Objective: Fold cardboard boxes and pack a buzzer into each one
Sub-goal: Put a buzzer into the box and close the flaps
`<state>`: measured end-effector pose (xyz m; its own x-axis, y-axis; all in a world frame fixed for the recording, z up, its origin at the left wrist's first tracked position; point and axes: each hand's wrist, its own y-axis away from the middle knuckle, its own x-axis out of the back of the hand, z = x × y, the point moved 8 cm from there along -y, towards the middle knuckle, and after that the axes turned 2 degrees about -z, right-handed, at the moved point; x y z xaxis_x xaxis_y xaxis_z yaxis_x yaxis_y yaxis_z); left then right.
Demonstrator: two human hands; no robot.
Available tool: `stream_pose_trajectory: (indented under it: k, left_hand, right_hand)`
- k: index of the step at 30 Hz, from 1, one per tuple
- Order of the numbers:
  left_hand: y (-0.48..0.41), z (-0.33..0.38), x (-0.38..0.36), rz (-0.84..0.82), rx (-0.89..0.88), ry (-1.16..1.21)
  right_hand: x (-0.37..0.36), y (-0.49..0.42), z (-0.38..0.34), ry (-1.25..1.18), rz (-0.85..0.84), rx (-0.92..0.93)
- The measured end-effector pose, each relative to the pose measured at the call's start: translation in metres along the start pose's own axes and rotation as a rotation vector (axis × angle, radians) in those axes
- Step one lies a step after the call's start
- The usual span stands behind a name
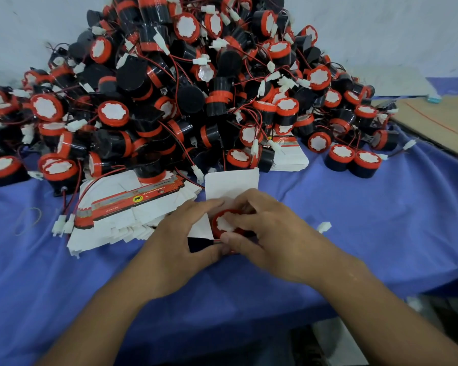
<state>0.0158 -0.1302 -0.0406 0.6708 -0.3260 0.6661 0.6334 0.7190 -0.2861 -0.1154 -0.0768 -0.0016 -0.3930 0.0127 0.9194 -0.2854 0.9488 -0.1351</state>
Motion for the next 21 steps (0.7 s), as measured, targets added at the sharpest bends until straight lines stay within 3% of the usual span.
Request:
stream_pose_trajectory:
  k: [4,11,17,21]
  left_hand:
    - [-0.001,-0.003,-0.001,-0.007,0.003,-0.009]
    - [0.0,-0.004,-0.007,-0.063,0.014,-0.069]
    - [0.0,-0.003,-0.007,-0.039,0.043,-0.069]
    - [-0.002,-0.003,-0.007,-0.045,0.065,-0.089]
  right_hand:
    - [0.002,-0.004,0.002,0.068,-0.02,-0.045]
    - [0.014,0.009,0.0,0.092,-0.016,0.099]
    - [0.048,0.042,0.056,0.138,-0.079,-0.157]
    - [0.061,0.048,0.065,-0.066,0.008,-0.197]
